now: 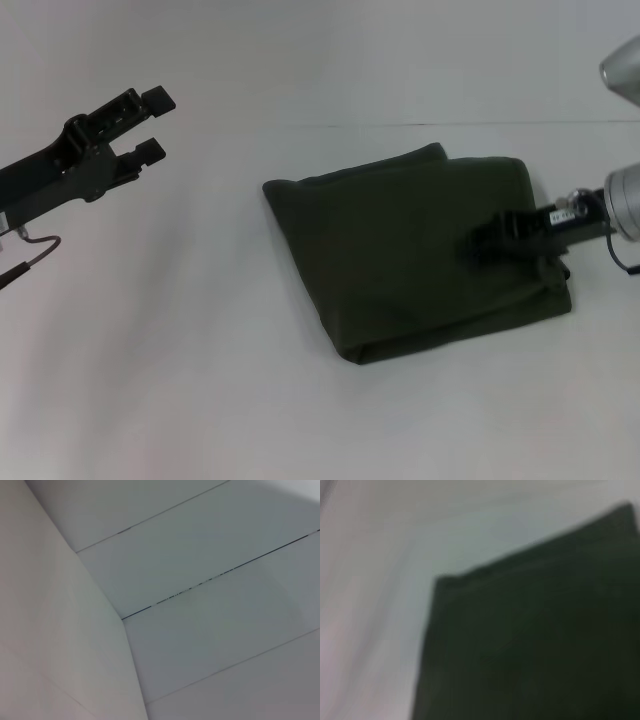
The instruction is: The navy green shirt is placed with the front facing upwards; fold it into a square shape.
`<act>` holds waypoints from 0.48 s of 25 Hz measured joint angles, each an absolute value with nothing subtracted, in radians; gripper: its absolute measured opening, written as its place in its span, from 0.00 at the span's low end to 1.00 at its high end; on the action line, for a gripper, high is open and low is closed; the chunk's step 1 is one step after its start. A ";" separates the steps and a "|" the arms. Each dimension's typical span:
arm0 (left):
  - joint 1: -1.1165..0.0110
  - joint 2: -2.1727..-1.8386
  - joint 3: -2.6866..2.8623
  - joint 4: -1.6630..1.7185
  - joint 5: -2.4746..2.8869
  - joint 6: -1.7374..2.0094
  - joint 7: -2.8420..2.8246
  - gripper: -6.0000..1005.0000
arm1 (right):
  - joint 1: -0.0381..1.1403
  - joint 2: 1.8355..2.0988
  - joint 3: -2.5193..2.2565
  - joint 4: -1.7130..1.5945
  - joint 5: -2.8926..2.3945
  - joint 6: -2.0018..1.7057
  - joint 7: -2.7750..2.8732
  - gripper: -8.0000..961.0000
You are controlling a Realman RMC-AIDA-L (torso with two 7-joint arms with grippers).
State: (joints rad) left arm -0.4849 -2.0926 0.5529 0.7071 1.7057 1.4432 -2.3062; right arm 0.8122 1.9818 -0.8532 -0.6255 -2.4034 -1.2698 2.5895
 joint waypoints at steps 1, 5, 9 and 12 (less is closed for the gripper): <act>-0.485 -2.093 0.553 0.707 1.706 1.444 -2.306 0.94 | 0.811 1.981 -0.854 -0.626 -2.440 -1.272 2.604 0.48; -0.485 -2.094 0.553 0.707 1.706 1.444 -2.306 0.94 | 0.789 1.965 -0.852 -0.669 -2.579 -1.276 2.672 0.48; -0.485 -2.095 0.554 0.707 1.706 1.447 -2.306 0.95 | 0.748 1.948 -0.841 -0.755 -2.687 -1.251 2.752 0.49; -0.485 -2.095 0.554 0.707 1.706 1.447 -2.306 0.95 | 0.718 1.947 -0.819 -0.840 -2.684 -1.272 2.759 0.49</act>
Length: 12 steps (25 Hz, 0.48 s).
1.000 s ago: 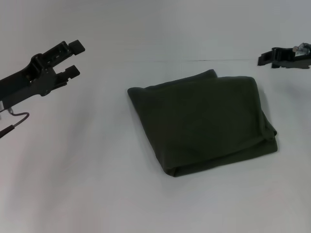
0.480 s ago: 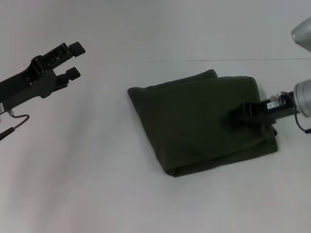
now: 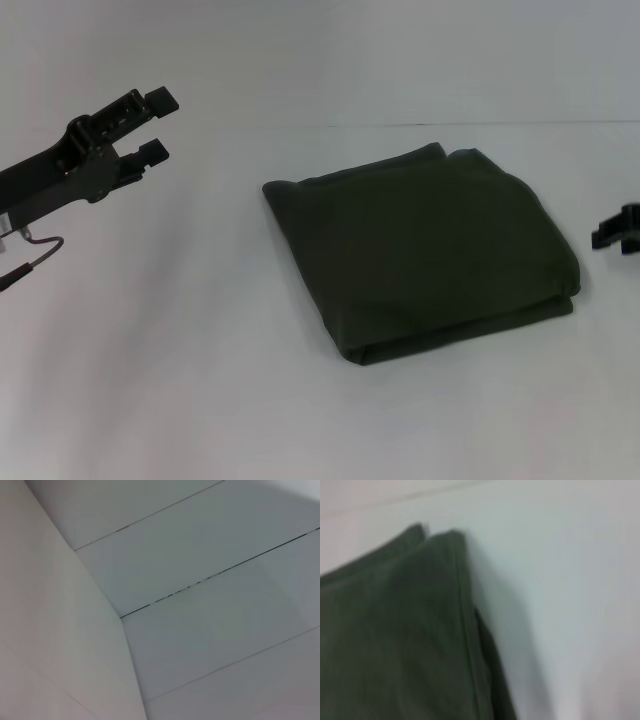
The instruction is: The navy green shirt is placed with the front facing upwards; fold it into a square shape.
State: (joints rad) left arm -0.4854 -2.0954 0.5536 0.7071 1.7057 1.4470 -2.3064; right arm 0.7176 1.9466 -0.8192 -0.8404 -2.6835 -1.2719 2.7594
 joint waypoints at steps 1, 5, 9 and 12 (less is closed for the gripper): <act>-0.486 -2.095 0.554 0.707 1.706 1.448 -2.308 0.95 | 0.713 1.947 -0.810 -0.865 -2.679 -1.280 2.757 0.49; -0.486 -2.093 0.554 0.707 1.706 1.452 -2.312 0.94 | 0.718 1.943 -0.749 -0.904 -2.650 -1.327 2.713 0.49; -0.485 -2.090 0.554 0.707 1.706 1.455 -2.314 0.94 | 0.736 1.937 -0.669 -0.932 -2.552 -1.405 2.627 0.49; -0.485 -2.090 0.554 0.707 1.706 1.456 -2.314 0.95 | 0.739 1.929 -0.621 -0.960 -2.441 -1.455 2.595 0.49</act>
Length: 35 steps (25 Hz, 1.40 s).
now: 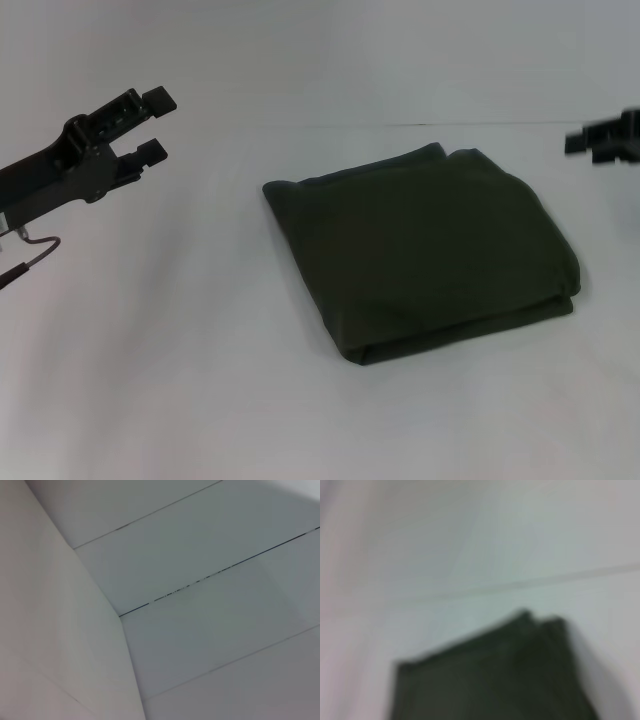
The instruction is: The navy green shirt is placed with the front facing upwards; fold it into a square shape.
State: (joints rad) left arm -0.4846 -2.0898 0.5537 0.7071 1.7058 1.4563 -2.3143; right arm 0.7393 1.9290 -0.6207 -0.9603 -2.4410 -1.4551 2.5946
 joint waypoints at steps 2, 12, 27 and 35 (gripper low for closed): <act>-0.486 -2.090 0.555 0.707 1.706 1.456 -2.314 0.95 | 0.736 1.920 -0.603 -0.966 -2.370 -1.471 2.586 0.49; -0.488 -2.089 0.556 0.707 1.706 1.458 -2.315 0.95 | 0.730 1.915 -0.602 -0.963 -2.332 -1.490 2.585 0.66; -0.483 -2.127 0.624 0.675 1.940 1.645 -2.462 0.95 | 0.714 1.891 -0.587 -0.970 -2.337 -1.550 2.591 0.66; -0.485 -2.167 0.651 0.530 1.934 1.537 -2.430 0.95 | 0.714 1.891 -0.583 -0.966 -2.332 -1.554 2.590 0.66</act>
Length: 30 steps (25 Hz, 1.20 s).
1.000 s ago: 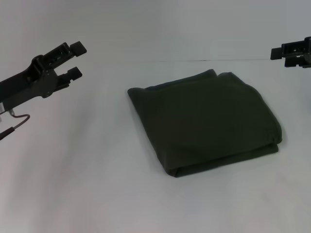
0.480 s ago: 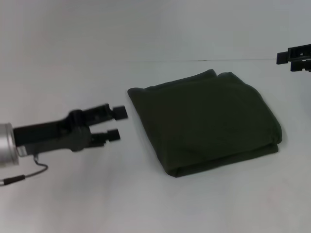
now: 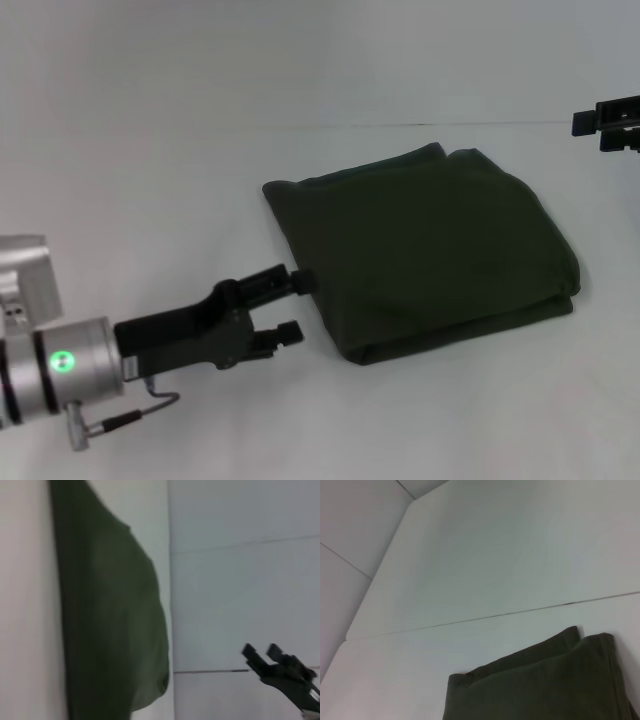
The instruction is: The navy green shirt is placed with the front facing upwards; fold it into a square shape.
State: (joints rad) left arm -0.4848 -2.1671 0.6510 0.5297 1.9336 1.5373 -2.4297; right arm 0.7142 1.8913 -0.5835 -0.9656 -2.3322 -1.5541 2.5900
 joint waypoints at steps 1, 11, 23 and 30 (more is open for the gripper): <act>-0.500 -2.168 0.651 0.477 1.933 1.513 -2.409 0.95 | 0.714 1.891 -0.583 -0.965 -2.332 -1.554 2.590 0.66; -0.584 -2.168 0.654 0.306 1.932 1.325 -2.313 0.94 | 0.713 1.893 -0.583 -0.963 -2.330 -1.561 2.589 0.66; -0.621 -2.171 0.653 0.232 1.936 1.224 -2.287 0.94 | 0.710 1.892 -0.570 -0.962 -2.330 -1.565 2.593 0.66; -0.659 -2.173 0.653 0.180 1.936 1.168 -2.255 0.94 | 0.710 1.891 -0.569 -0.962 -2.330 -1.567 2.594 0.66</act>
